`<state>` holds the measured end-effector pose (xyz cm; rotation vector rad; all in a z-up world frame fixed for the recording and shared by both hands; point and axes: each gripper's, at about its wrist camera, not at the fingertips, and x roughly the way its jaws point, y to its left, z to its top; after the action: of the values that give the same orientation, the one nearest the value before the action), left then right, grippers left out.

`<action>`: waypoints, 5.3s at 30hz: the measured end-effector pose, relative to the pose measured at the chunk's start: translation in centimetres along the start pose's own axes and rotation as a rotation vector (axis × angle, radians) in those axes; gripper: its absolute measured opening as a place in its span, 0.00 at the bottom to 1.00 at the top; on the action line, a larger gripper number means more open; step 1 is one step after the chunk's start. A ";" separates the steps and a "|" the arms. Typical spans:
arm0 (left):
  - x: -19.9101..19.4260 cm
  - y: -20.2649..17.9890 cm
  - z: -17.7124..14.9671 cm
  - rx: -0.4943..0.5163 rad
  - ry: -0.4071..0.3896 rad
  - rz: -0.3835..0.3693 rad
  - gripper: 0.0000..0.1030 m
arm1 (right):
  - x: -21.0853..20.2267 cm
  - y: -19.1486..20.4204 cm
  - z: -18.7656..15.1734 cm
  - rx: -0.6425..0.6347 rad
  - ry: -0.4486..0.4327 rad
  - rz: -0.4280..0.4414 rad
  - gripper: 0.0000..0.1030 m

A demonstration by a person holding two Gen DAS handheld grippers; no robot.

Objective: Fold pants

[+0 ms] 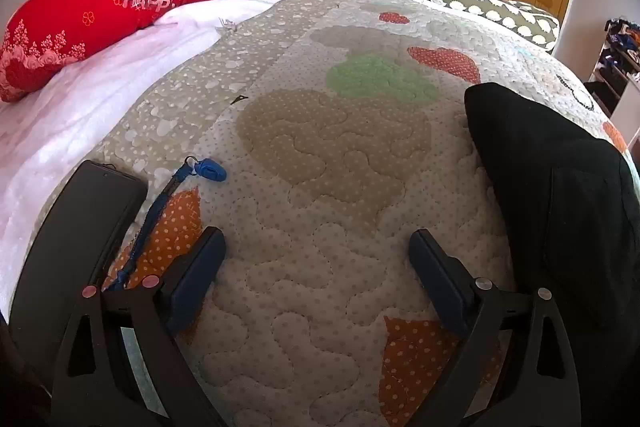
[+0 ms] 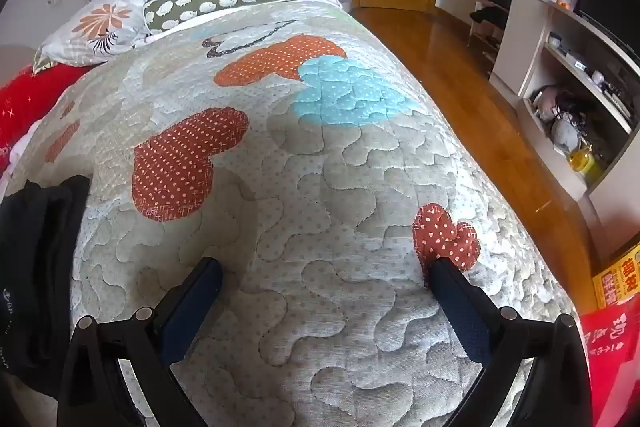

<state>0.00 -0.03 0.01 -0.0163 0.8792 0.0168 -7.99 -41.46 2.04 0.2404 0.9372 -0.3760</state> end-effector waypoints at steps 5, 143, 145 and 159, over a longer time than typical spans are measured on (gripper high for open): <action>0.0 0.0 0.0 -0.001 0.000 -0.001 0.91 | 0.0 0.0 0.0 0.009 0.001 0.012 1.00; -2.6 -4.7 0.0 -0.156 0.103 -0.236 0.22 | -1.3 6.0 0.2 -0.023 -0.079 0.347 0.23; -3.2 -4.2 0.4 -0.155 0.098 -0.259 0.17 | -2.1 6.1 0.1 -0.027 -0.087 0.377 0.08; -8.7 1.0 -0.8 -0.157 0.023 -0.275 0.16 | -8.4 1.8 -3.9 -0.011 -0.149 0.385 0.06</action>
<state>-6.15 0.92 6.20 -0.2846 0.8912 -0.1722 -14.66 -36.69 6.75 0.3703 0.7259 -0.0326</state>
